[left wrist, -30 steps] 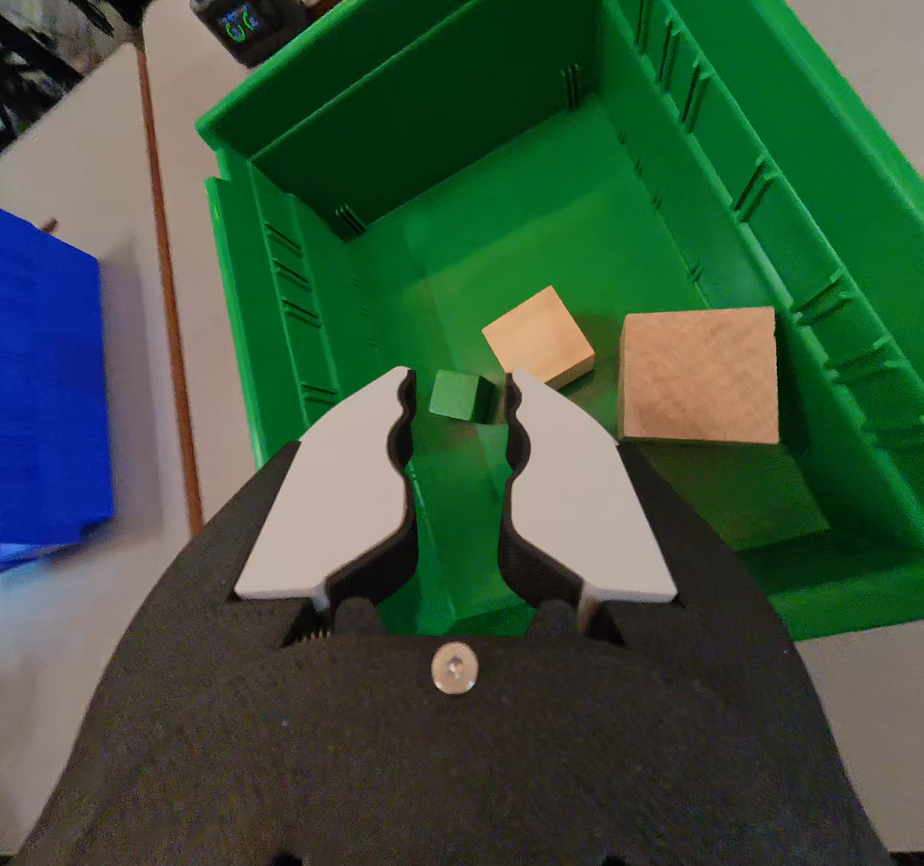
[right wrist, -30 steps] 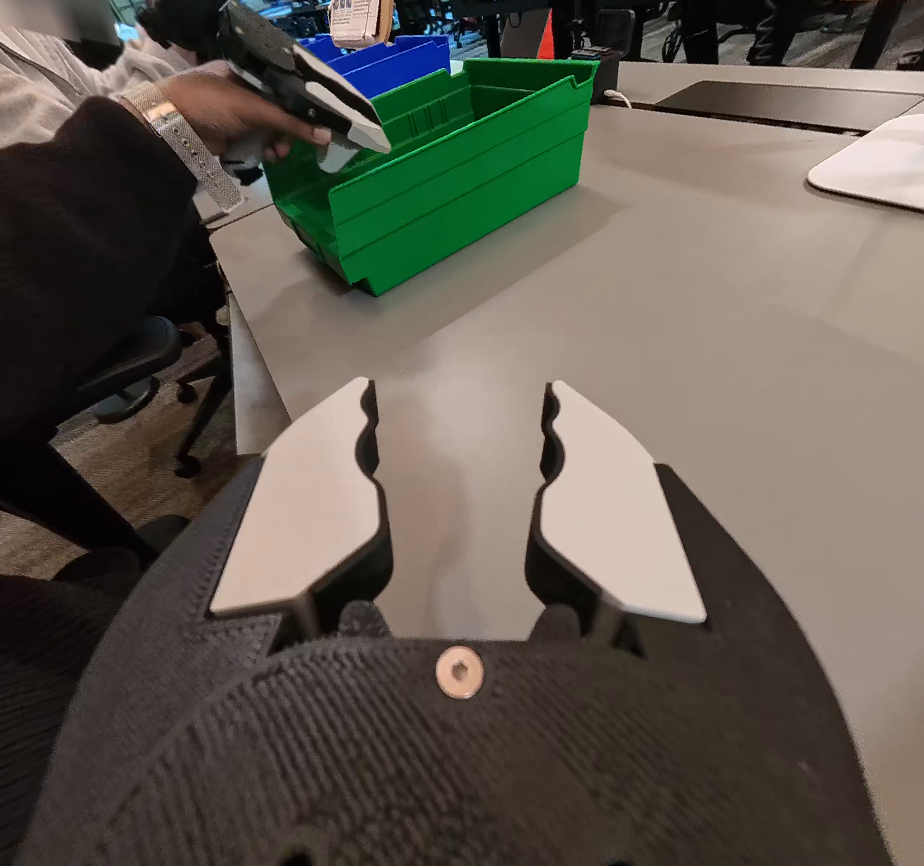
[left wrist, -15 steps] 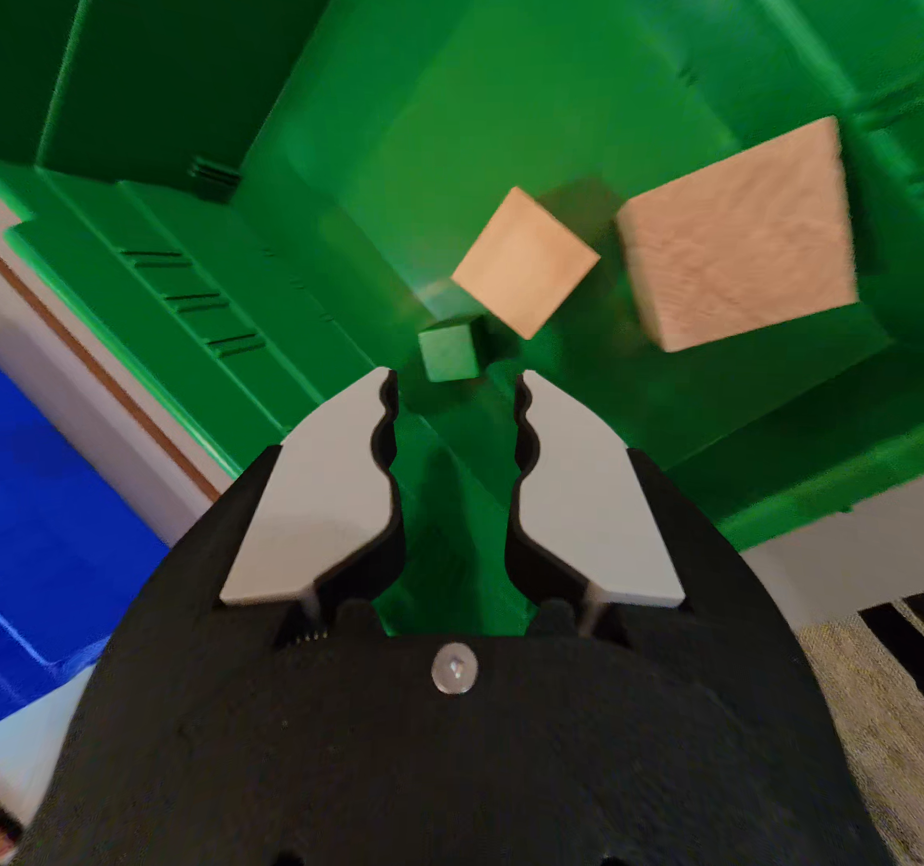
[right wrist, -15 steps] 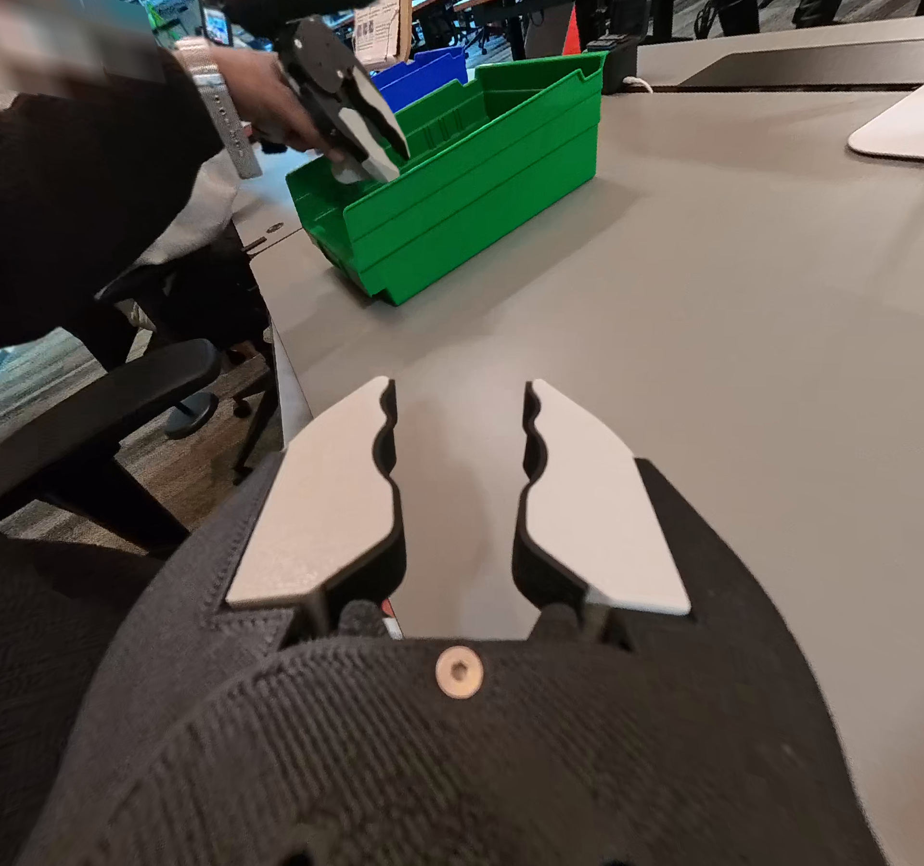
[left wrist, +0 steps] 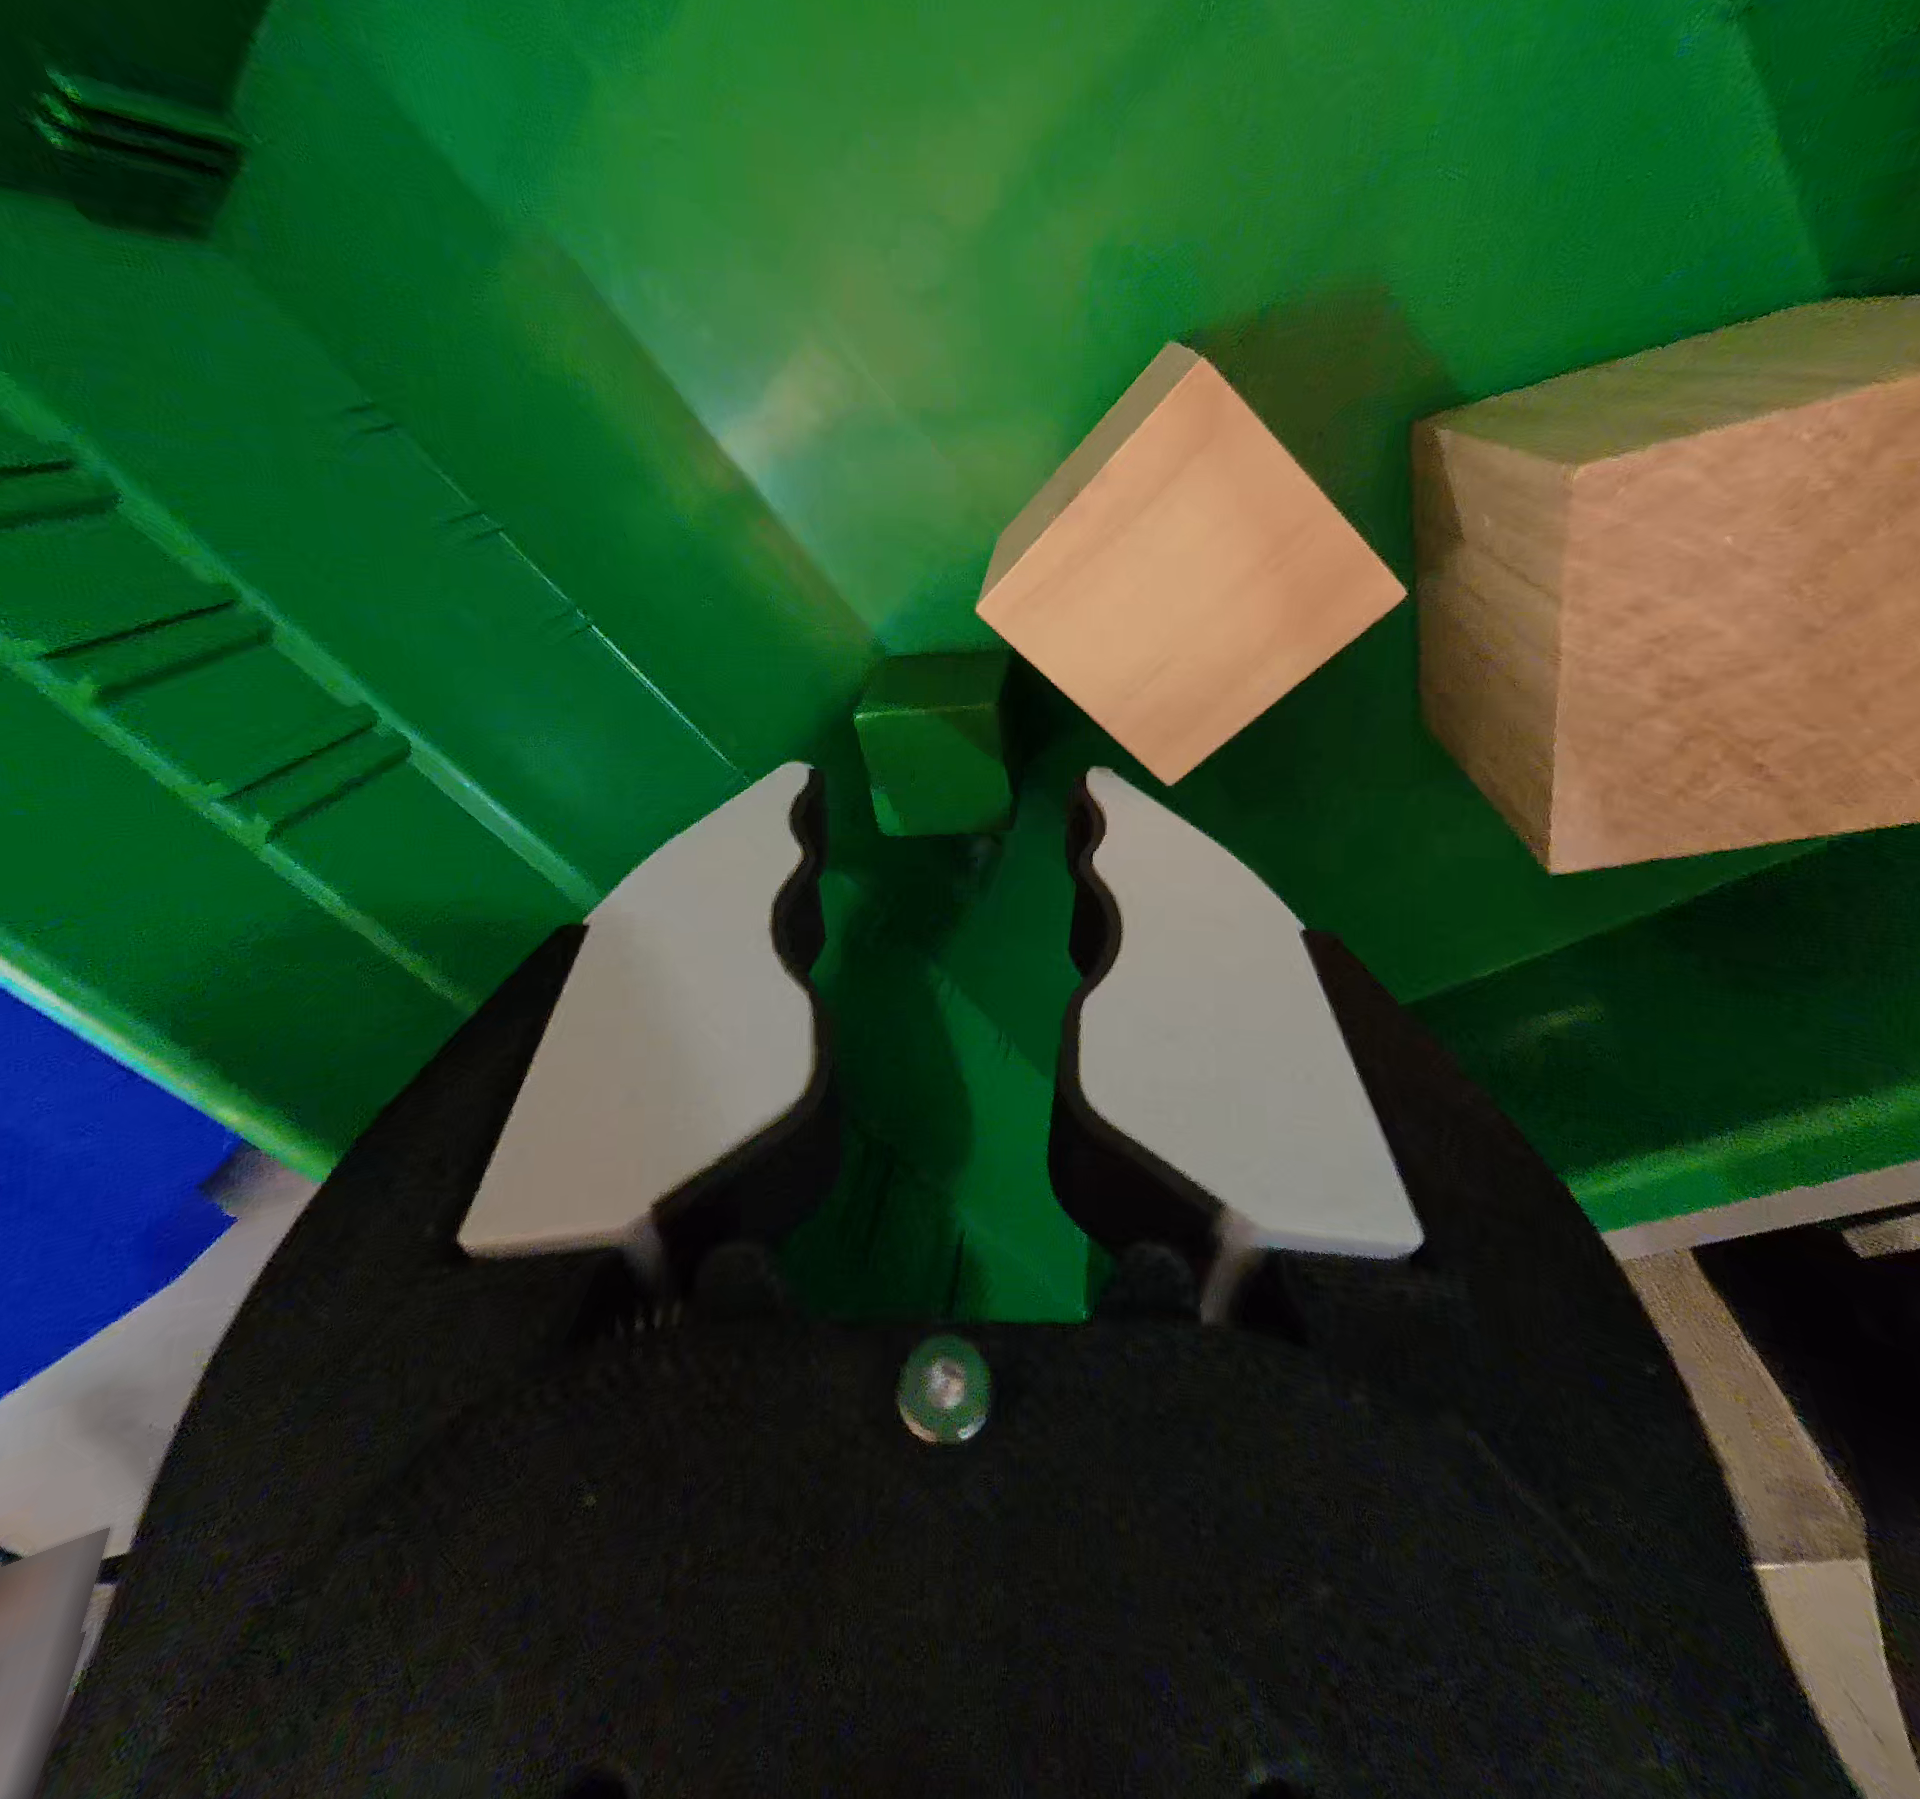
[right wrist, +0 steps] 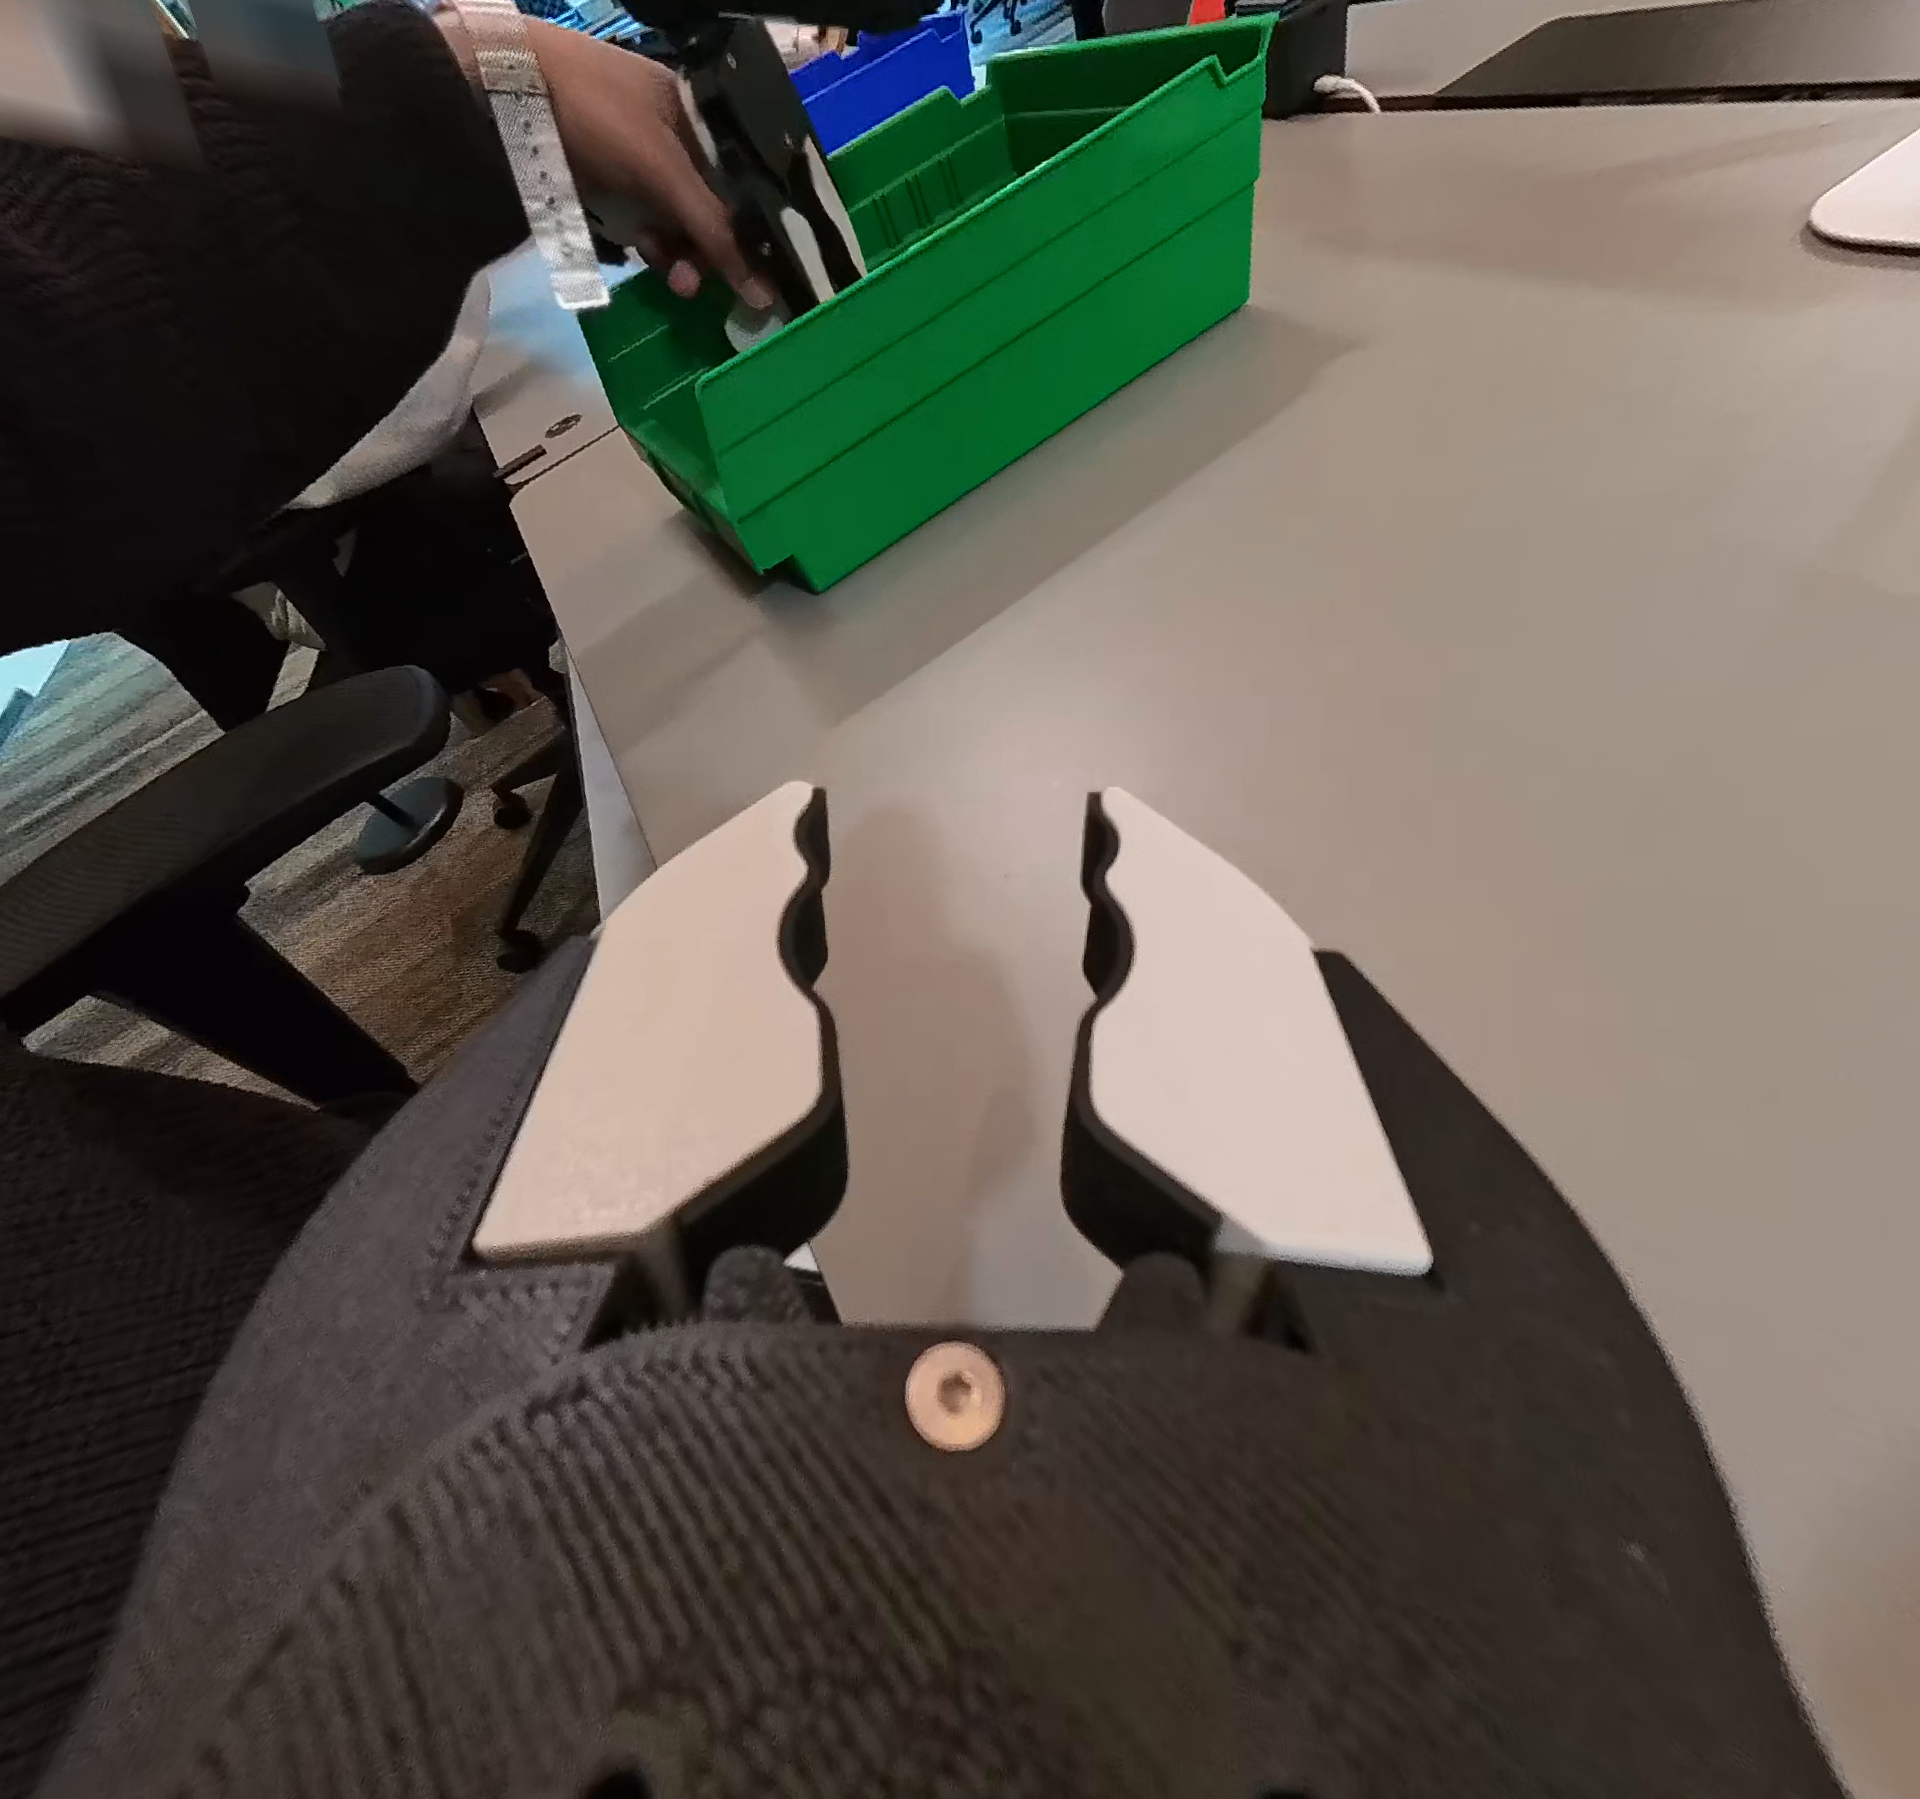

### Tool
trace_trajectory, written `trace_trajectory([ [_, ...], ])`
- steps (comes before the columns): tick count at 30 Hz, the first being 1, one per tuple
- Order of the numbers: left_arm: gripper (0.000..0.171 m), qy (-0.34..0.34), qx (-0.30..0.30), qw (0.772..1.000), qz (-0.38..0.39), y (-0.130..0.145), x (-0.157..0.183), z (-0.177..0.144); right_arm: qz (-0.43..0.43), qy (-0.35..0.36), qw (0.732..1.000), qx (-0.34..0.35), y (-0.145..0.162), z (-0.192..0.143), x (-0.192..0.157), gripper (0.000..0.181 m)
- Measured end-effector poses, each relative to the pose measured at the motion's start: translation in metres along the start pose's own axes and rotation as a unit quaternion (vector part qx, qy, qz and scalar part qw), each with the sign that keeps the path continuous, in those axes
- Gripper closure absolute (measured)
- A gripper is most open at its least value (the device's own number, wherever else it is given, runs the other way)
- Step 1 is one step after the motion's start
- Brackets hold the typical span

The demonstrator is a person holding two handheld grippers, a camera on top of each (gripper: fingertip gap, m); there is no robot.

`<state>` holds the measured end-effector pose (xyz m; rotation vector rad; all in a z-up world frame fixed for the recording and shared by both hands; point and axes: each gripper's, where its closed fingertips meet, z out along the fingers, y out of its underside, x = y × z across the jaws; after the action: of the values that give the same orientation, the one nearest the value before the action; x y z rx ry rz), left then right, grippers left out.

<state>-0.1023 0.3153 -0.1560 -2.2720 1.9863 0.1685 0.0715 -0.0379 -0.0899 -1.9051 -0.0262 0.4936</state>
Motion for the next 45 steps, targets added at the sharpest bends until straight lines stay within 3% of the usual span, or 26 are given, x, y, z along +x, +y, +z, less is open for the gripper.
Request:
trace_trajectory([
  [4,0.127,0.002,-0.011,1.0,-0.012,0.002,-0.001,0.008,-0.005,-0.001,1.0,0.002,-0.001,0.0,-0.002,0.135],
  [6,0.141,-0.002,-0.018,0.999,-0.027,0.004,-0.004,0.01,-0.007,0.0,1.0,0.0,0.0,0.0,-0.002,0.136],
  [10,0.141,0.002,0.01,0.999,-0.053,0.0,-0.008,-0.004,-0.01,0.001,1.0,0.002,-0.001,0.0,-0.003,0.137],
  [14,0.141,-0.041,0.075,0.993,-0.077,-0.005,-0.021,-0.053,-0.007,0.0,1.0,0.005,-0.002,-0.001,-0.003,0.138],
  [17,0.143,-0.061,0.177,0.979,-0.084,-0.021,-0.015,-0.111,-0.001,-0.005,1.0,0.009,-0.003,-0.001,-0.004,0.139],
  [20,0.143,-0.023,0.327,0.942,-0.067,-0.053,0.032,-0.174,0.004,-0.013,1.0,0.017,-0.006,-0.002,-0.006,0.138],
  [24,0.144,0.091,0.497,0.863,-0.031,-0.095,0.142,-0.223,0.022,-0.05,0.996,0.063,-0.021,-0.01,-0.015,0.135],
  [27,0.144,0.18,0.573,0.8,-0.016,-0.114,0.231,-0.225,0.034,-0.086,0.988,0.122,-0.041,-0.025,-0.021,0.133],
  [30,0.143,0.311,0.589,0.746,0.013,-0.117,0.31,-0.212,0.008,-0.111,0.982,0.153,-0.053,-0.044,-0.024,0.137],
  [32,0.143,0.357,0.597,0.717,0.042,-0.115,0.344,-0.198,-0.018,-0.115,0.982,0.15,-0.053,-0.053,-0.022,0.137],
  [36,0.144,0.425,0.575,0.696,0.059,-0.105,0.373,-0.177,0.029,-0.18,0.973,0.138,-0.049,-0.062,-0.026,0.132],
  [39,0.144,0.44,0.59,0.675,0.048,-0.106,0.369,-0.179,0.063,-0.198,0.972,0.109,-0.039,-0.049,-0.029,0.132],
  [45,0.144,0.469,0.571,0.671,0.055,-0.099,0.369,-0.171,0.025,-0.187,0.979,0.077,-0.026,-0.034,-0.039,0.138],
])
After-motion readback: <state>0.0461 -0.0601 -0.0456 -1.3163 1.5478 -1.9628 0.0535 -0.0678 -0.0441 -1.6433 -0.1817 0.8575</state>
